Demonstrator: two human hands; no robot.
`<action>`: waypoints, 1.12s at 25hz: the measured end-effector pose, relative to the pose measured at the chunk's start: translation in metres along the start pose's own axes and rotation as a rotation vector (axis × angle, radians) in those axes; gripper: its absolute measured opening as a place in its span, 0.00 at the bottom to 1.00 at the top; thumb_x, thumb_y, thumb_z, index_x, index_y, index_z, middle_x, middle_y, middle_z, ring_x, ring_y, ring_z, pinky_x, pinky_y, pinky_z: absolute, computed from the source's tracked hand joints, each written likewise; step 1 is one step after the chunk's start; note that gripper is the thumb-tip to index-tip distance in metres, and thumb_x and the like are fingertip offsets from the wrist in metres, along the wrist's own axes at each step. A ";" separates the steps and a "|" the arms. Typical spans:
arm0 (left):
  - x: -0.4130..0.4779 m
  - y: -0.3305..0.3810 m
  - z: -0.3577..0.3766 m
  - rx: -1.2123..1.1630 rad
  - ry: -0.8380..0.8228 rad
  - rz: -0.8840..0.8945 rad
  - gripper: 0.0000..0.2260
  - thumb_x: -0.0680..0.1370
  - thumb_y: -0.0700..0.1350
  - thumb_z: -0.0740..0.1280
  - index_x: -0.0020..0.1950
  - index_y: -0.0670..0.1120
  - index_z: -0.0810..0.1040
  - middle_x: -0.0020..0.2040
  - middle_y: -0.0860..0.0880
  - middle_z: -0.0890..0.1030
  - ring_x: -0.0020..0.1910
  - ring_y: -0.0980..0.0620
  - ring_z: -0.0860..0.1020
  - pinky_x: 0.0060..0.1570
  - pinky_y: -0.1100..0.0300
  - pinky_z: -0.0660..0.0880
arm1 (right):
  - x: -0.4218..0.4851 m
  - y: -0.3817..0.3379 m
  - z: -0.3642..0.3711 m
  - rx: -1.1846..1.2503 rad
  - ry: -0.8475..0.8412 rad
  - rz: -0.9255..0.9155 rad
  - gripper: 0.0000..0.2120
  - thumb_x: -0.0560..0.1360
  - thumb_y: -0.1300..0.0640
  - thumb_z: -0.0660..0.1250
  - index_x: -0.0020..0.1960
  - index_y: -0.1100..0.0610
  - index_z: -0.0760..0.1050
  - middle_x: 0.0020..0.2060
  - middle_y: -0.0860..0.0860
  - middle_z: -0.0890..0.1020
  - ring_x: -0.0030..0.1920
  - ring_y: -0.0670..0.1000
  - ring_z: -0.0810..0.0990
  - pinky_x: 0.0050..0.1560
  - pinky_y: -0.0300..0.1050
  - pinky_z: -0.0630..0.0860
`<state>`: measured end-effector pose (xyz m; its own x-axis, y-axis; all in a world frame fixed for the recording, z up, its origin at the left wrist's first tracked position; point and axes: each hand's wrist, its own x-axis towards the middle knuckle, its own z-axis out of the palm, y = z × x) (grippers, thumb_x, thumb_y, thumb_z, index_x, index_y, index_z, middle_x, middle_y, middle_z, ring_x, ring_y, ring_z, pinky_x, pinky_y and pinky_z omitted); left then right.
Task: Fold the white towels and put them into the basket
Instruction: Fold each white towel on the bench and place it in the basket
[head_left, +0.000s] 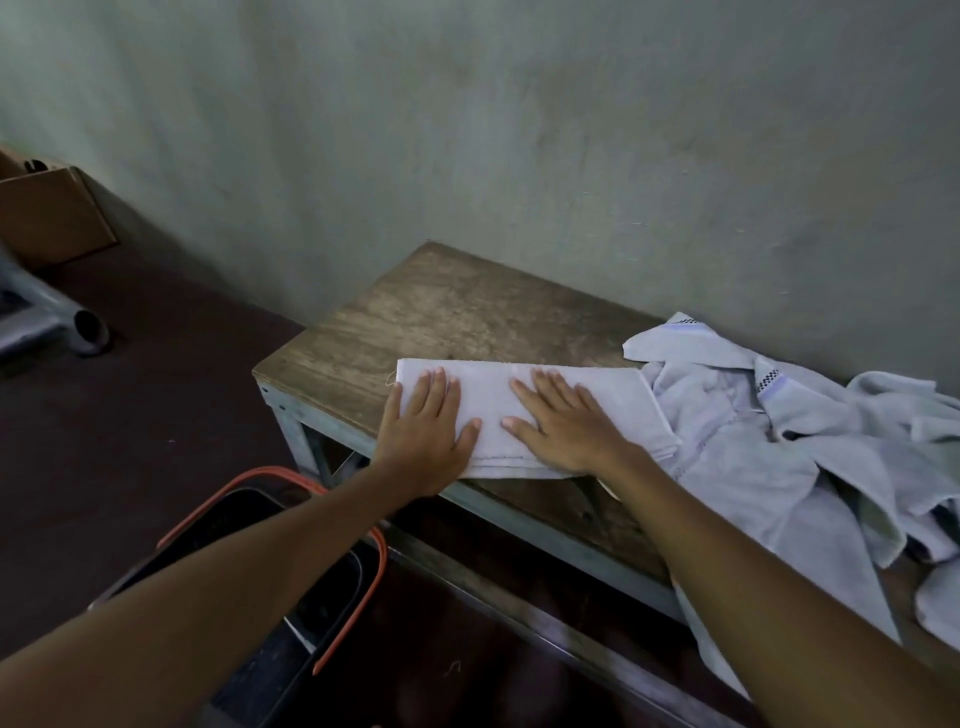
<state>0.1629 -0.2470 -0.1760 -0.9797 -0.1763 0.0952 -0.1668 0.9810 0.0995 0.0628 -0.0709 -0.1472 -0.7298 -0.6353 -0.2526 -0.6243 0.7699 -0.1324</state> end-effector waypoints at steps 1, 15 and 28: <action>0.004 -0.004 0.000 0.011 0.036 0.026 0.37 0.73 0.61 0.35 0.76 0.42 0.54 0.77 0.42 0.55 0.76 0.45 0.53 0.73 0.43 0.48 | 0.001 0.009 -0.002 -0.014 -0.016 0.033 0.32 0.77 0.33 0.41 0.76 0.44 0.37 0.76 0.48 0.36 0.76 0.48 0.35 0.75 0.53 0.37; -0.012 -0.028 -0.019 -0.151 0.108 -0.235 0.25 0.79 0.59 0.50 0.70 0.46 0.64 0.71 0.46 0.66 0.70 0.46 0.63 0.69 0.49 0.57 | 0.036 0.004 -0.070 -0.442 0.111 0.123 0.23 0.78 0.44 0.52 0.65 0.55 0.72 0.67 0.57 0.71 0.68 0.57 0.67 0.72 0.59 0.51; -0.016 -0.041 -0.029 -0.640 -0.080 -0.634 0.21 0.75 0.57 0.64 0.50 0.38 0.77 0.44 0.42 0.82 0.43 0.43 0.81 0.39 0.54 0.77 | 0.125 -0.103 -0.062 0.106 -0.015 -0.171 0.12 0.70 0.63 0.62 0.31 0.52 0.66 0.37 0.51 0.73 0.43 0.54 0.72 0.41 0.44 0.65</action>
<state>0.1889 -0.2862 -0.1526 -0.7335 -0.6389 -0.2319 -0.6081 0.4645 0.6437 0.0181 -0.2334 -0.1059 -0.6109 -0.7571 -0.2318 -0.7056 0.6533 -0.2745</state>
